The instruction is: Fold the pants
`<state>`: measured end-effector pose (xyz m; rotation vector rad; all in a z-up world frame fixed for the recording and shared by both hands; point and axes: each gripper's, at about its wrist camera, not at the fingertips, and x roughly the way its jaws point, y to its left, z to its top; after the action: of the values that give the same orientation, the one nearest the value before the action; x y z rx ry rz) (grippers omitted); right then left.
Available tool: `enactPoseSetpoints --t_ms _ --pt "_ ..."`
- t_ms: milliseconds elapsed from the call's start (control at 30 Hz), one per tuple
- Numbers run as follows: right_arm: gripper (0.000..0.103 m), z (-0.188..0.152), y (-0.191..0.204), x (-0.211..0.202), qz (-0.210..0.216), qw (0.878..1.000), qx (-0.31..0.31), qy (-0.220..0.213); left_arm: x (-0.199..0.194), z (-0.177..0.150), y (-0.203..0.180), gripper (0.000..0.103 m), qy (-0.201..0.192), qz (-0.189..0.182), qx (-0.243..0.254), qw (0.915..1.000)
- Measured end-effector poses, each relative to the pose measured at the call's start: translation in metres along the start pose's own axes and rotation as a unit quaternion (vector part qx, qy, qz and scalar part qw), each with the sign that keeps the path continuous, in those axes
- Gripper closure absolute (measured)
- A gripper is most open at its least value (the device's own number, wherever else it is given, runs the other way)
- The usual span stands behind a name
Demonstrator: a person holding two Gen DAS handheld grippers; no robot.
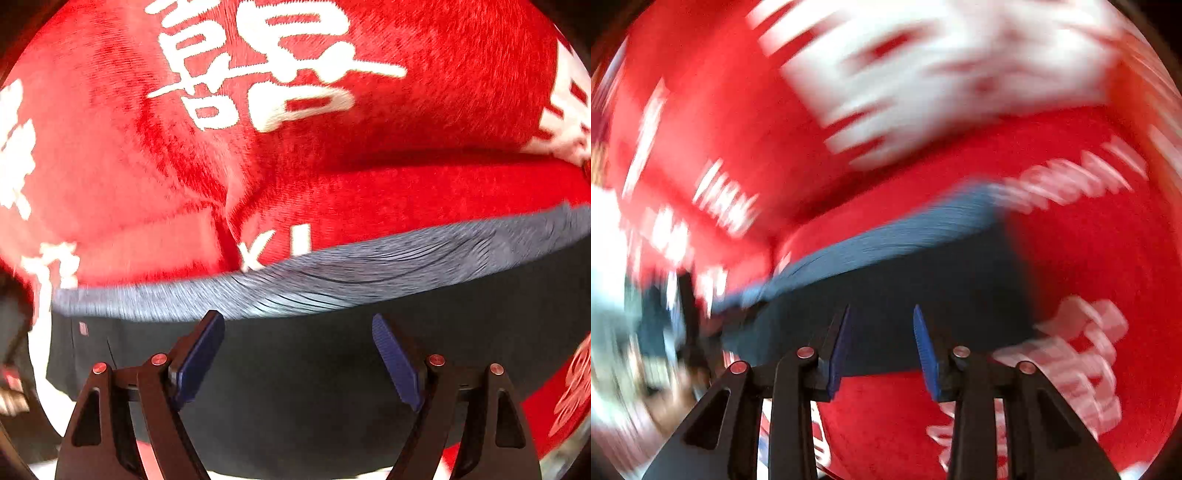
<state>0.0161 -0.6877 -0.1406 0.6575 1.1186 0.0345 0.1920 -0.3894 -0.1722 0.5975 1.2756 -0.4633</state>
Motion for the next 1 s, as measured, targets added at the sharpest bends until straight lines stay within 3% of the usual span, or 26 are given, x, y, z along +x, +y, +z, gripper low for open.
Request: enactPoseSetpoints --t_ms 67,200,300,467,533,600,633,700,800,900,967,1000 --pt "0.064 0.021 0.042 0.045 0.002 0.994 -0.098 0.04 0.008 0.002 0.01 0.019 -0.005 0.0 0.044 0.999" --pt "0.064 0.048 0.079 0.112 -0.014 0.978 -0.187 0.094 0.029 0.007 0.029 0.019 -0.006 -0.017 0.114 0.9933" --pt "0.064 0.059 0.087 0.144 -0.039 0.97 -0.211 0.114 0.04 0.011 0.036 0.019 -0.003 -0.049 0.13 0.9903" --pt "0.064 0.06 0.081 0.174 -0.066 0.958 -0.224 0.168 0.06 0.007 0.035 0.019 -0.002 -0.065 0.157 0.9854" --pt "0.068 0.059 0.082 0.181 -0.071 0.954 -0.225 0.187 0.059 0.005 0.034 0.021 -0.005 -0.067 0.156 0.9855" --pt "0.087 0.064 0.085 0.185 -0.078 0.953 -0.217 0.196 0.058 0.006 0.034 0.058 -0.005 -0.065 0.151 0.9864" --pt "0.097 0.066 0.087 0.185 -0.079 0.955 -0.208 0.195 0.059 0.008 0.033 0.065 -0.001 -0.057 0.151 0.9869" --pt "0.103 0.074 0.087 0.179 -0.1 0.959 -0.198 0.176 0.069 0.007 0.04 0.065 -0.008 -0.023 0.141 0.9898" --pt "0.103 0.087 0.076 0.178 -0.122 0.966 -0.165 0.16 0.081 0.017 0.045 0.065 -0.001 0.019 0.105 0.9943" --pt "0.1 0.089 0.07 0.165 -0.092 0.975 -0.143 0.145 0.073 0.021 0.057 0.065 -0.002 -0.005 0.071 0.9974" --pt "0.093 0.084 0.071 0.151 -0.079 0.973 -0.16 0.145 0.059 0.016 0.061 0.065 -0.015 -0.027 0.078 0.9965" --pt "0.09 0.082 0.072 0.145 -0.084 0.969 -0.182 0.145 0.051 0.013 0.06 0.053 -0.016 -0.043 0.087 0.9951"
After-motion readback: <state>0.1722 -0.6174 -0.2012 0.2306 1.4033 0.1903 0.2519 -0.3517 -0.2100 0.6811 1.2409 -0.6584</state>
